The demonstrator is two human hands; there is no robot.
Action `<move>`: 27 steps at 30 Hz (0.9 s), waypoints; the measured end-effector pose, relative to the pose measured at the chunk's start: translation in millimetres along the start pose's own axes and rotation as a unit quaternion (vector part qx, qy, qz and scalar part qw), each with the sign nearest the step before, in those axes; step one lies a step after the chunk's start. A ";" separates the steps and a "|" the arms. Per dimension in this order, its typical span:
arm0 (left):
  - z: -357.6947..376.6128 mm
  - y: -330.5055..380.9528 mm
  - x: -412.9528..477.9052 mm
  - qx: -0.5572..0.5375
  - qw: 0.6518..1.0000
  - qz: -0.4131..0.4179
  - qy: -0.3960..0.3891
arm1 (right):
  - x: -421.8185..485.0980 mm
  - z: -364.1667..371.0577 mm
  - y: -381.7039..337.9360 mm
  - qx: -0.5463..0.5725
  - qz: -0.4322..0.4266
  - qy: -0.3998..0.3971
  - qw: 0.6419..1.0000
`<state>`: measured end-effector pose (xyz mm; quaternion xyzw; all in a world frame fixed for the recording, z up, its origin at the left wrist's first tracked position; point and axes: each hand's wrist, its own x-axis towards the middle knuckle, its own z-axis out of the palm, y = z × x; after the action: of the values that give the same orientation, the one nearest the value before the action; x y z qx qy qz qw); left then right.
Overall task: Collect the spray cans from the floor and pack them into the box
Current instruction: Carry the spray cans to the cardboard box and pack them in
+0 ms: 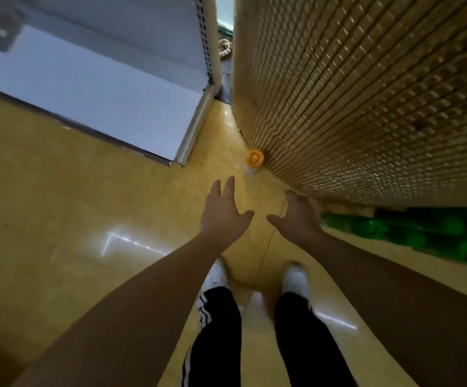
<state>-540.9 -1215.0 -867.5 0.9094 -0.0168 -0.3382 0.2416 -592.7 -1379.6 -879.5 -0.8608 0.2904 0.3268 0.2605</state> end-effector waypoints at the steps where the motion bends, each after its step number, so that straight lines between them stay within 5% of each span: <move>1: 7.8 -1.8 5.2 0.004 1.000 0.004 -0.004 | 4.0 7.7 6.1 0.011 0.006 0.009 1.000; 12: 70.9 -11.0 122.1 -0.020 0.996 0.055 0.063 | 96.4 69.3 27.5 0.140 -0.029 0.093 0.985; 27: 128.4 -4.0 207.7 -0.151 0.971 0.108 0.152 | 169.6 138.7 86.7 0.164 -0.019 0.130 0.978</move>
<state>-461.4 -1306.8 -1079.4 0.8960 -0.0268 -0.1663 0.4109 -603.0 -1407.3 -1113.3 -0.8469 0.3551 0.1547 0.3643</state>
